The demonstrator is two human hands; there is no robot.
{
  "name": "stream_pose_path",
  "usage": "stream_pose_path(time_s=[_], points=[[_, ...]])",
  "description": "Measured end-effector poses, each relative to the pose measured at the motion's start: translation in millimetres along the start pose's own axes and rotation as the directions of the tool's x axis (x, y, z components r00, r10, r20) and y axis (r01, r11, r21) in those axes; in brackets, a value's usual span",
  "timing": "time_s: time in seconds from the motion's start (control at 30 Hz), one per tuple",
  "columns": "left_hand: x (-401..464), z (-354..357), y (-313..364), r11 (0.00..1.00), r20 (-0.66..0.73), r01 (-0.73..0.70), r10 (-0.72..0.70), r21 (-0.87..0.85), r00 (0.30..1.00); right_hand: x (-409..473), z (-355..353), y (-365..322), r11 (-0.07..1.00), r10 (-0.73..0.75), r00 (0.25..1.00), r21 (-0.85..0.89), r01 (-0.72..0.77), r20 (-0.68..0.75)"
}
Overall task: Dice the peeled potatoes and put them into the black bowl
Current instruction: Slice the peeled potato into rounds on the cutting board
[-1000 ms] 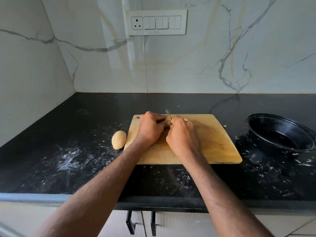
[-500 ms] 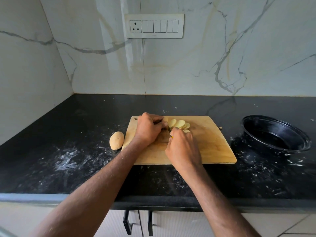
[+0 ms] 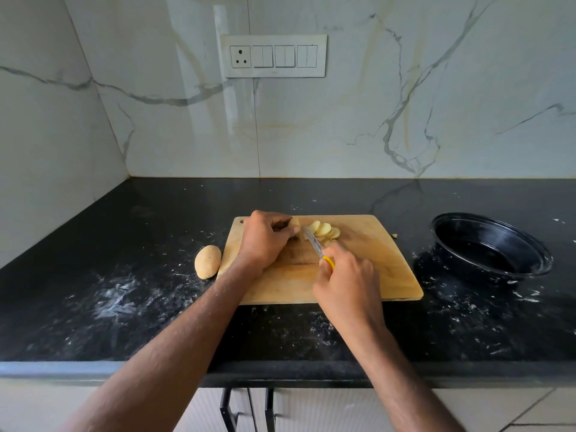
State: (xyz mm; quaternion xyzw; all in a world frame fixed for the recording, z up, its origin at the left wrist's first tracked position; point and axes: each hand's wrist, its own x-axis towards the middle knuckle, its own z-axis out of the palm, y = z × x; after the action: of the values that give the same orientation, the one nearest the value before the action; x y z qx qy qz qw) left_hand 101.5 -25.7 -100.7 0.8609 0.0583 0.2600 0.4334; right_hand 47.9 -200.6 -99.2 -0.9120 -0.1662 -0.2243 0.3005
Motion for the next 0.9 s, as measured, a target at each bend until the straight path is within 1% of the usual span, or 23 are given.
stream_pose_path(time_s=[0.13, 0.23, 0.4, 0.6, 0.9], points=[[0, -1, 2, 1.000, 0.006, 0.006, -0.006, 0.004, 1.000, 8, 9, -8, 0.999, -0.043, 0.997, 0.022, 0.044, -0.071], [-2, -2, 5, 1.000, -0.001, 0.003, -0.003, -0.005, 1.000, 11, 15, -11, 0.998, -0.051, 0.994, 0.036, 0.054, -0.098], [-2, -2, 5, 1.000, -0.017, -0.009, 0.008, -0.021, 1.000, 8, 20, -13, 0.998, -0.065, 0.994, -0.007, 0.065, -0.085], [-1, -1, 4, 1.000, 0.005, -0.014, 0.014, -0.018, 1.000, 7, 19, -12, 0.998, -0.058, 0.997, -0.012, 0.057, -0.047], [0, 0, 5, 0.999, 0.010, -0.029, 0.029, 0.018, 1.000, 8, 18, -12, 0.998, -0.056, 0.997, -0.027, 0.054, -0.056]])
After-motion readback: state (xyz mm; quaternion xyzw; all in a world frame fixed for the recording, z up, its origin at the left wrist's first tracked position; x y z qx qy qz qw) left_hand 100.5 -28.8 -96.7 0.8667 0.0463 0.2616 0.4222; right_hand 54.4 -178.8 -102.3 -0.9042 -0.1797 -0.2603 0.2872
